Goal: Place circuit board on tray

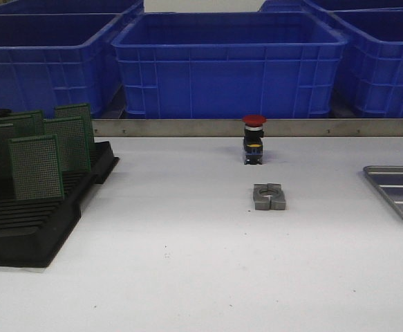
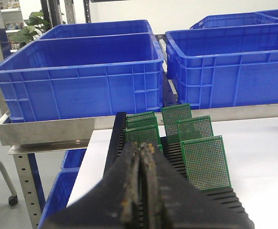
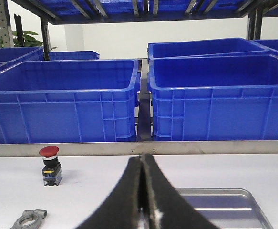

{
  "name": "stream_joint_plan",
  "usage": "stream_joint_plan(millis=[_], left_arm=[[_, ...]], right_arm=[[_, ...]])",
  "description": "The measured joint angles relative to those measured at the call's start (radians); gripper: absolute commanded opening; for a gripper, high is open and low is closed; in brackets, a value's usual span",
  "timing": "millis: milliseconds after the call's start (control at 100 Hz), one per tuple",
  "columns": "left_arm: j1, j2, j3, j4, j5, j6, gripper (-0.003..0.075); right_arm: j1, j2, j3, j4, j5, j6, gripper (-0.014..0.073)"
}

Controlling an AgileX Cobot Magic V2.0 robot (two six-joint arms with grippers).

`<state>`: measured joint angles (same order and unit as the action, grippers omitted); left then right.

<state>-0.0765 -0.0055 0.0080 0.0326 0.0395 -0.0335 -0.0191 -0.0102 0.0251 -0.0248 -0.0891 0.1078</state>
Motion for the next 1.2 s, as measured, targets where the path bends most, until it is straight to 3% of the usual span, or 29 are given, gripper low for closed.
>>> stream_joint_plan(millis=[370, 550, 760, 1070, 1200], left_arm=[[0.0, 0.0, -0.004, -0.005, 0.0, 0.0, -0.0018], [0.0, 0.0, -0.108, -0.038, 0.061, 0.0, -0.0018], [0.0, 0.1, -0.348, -0.047, 0.245, 0.0, -0.0018], [0.0, 0.448, -0.708, -0.047, 0.637, 0.05, -0.0018], [0.0, 0.576, -0.808, -0.047, 0.721, 0.054, -0.0018]], right_arm=[[0.0, 0.0, 0.0, 0.0, 0.0, 0.0, -0.0069], [0.0, 0.0, 0.0, 0.0, 0.0, 0.0, -0.0069], [0.0, 0.0, 0.0, 0.0, 0.0, 0.0, -0.0069], [0.0, 0.0, 0.0, 0.0, 0.0, 0.0, -0.0069], [0.0, 0.0, 0.0, 0.0, 0.0, 0.0, -0.0069]])
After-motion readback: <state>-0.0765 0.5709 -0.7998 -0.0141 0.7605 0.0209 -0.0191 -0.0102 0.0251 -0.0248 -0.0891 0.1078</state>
